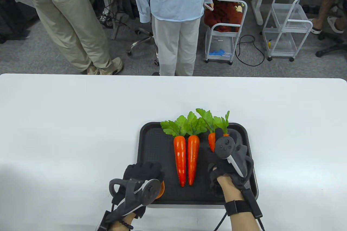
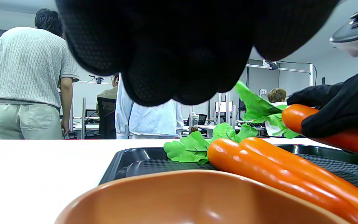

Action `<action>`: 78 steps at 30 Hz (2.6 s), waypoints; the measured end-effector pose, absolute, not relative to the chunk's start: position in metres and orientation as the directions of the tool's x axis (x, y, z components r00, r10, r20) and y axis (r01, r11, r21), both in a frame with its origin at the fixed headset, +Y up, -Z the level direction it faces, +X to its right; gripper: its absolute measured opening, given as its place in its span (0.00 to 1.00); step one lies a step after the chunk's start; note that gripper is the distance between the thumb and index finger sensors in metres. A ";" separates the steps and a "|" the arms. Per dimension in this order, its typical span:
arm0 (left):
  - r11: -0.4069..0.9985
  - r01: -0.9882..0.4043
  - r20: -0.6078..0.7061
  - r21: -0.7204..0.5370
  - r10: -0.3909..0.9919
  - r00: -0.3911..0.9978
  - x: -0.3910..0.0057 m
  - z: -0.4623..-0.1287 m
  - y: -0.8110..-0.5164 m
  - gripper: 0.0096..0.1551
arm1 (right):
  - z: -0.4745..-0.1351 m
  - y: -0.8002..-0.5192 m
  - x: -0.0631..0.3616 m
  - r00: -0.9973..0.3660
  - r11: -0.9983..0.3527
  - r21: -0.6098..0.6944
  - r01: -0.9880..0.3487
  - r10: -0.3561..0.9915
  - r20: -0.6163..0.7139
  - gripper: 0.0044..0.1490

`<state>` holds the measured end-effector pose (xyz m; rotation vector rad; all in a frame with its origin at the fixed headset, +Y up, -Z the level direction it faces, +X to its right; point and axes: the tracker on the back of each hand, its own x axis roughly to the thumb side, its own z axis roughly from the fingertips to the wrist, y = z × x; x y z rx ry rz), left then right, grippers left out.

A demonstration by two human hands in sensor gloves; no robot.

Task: Pinch and pull to detach rubber bands

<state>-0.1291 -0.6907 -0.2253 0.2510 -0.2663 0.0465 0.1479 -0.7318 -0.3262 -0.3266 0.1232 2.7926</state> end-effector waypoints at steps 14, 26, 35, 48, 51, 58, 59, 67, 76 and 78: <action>0.971 -0.079 0.263 0.226 0.017 0.965 -0.130 -0.227 -0.690 0.25 | -0.343 -0.751 0.137 -0.951 -0.976 0.196 -0.093 0.029 -0.307 0.56; 0.972 -0.079 0.265 0.220 0.019 0.964 -0.129 -0.227 -0.690 0.25 | -0.345 -0.759 0.137 -0.950 -0.965 0.258 -0.048 -0.036 -0.312 0.55; 0.975 -0.068 0.262 0.213 0.010 0.965 -0.126 -0.229 -0.692 0.25 | -0.330 -0.746 0.142 -0.965 -0.980 0.171 -0.102 0.056 -0.255 0.56; 0.977 -0.055 0.259 0.208 -0.001 0.966 -0.122 -0.228 -0.697 0.30 | -0.302 -0.719 0.135 -0.986 -0.984 0.074 -0.159 0.155 -0.059 0.55; 0.978 -0.056 0.261 0.203 0.001 0.965 -0.121 -0.228 -0.698 0.32 | -0.295 -0.715 0.132 -0.983 -0.982 0.043 -0.184 0.184 0.004 0.55; 0.985 -0.062 0.260 0.159 0.019 0.965 -0.117 -0.232 -0.703 0.34 | -0.277 -0.708 0.124 -0.969 -0.975 0.003 -0.222 0.221 0.112 0.55; 0.985 -0.056 0.260 0.161 0.012 0.966 -0.116 -0.232 -0.704 0.34 | -0.275 -0.707 0.123 -0.967 -0.975 0.002 -0.224 0.223 0.126 0.55; 0.985 -0.051 0.259 0.164 0.007 0.966 -0.113 -0.233 -0.705 0.33 | -0.252 -0.712 0.122 -0.946 -0.963 -0.017 -0.271 0.263 0.189 0.55; 0.985 -0.055 0.257 0.161 0.011 0.966 -0.113 -0.232 -0.705 0.33 | -0.231 -0.729 0.133 -0.916 -0.934 -0.017 -0.356 0.346 0.202 0.55; 0.985 -0.056 0.261 0.162 0.012 0.965 -0.113 -0.231 -0.706 0.33 | -0.229 -0.729 0.134 -0.915 -0.933 -0.034 -0.357 0.343 0.212 0.55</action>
